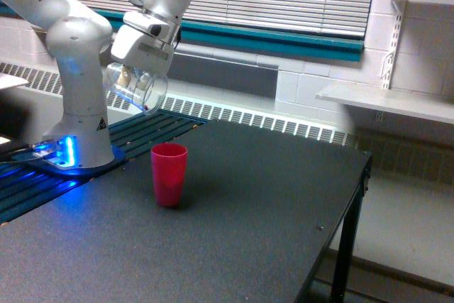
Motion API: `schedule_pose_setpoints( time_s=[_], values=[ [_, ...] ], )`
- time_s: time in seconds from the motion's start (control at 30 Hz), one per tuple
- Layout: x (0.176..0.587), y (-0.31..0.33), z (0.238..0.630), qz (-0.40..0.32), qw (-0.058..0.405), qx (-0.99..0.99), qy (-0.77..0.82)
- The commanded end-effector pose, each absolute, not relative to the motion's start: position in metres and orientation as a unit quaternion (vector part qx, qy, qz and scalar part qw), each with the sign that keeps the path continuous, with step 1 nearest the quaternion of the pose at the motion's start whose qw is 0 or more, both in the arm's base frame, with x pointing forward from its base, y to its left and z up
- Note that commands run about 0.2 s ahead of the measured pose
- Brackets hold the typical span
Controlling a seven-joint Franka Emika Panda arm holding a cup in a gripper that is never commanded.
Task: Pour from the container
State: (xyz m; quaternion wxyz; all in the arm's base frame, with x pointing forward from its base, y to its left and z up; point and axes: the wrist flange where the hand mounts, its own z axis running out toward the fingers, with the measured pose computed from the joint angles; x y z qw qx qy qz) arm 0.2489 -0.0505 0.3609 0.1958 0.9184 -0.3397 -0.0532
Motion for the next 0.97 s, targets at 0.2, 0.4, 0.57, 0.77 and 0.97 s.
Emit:
schedule_pose_setpoints(
  time_s=[0.2,0.4,0.57,0.77,0.97],
  values=[
    [0.2414,-0.0504,0.3545,-0.077,0.203,0.915,-0.34],
    [0.2424,-0.0514,0.3546,-0.076,0.204,0.915,-0.341],
    [0.2441,-0.0518,0.3552,-0.074,0.203,0.915,-0.342],
    [0.245,-0.0523,0.3551,-0.073,0.203,0.914,-0.345],
    [0.2471,-0.053,0.3572,-0.064,0.204,0.913,-0.348]
  ],
)
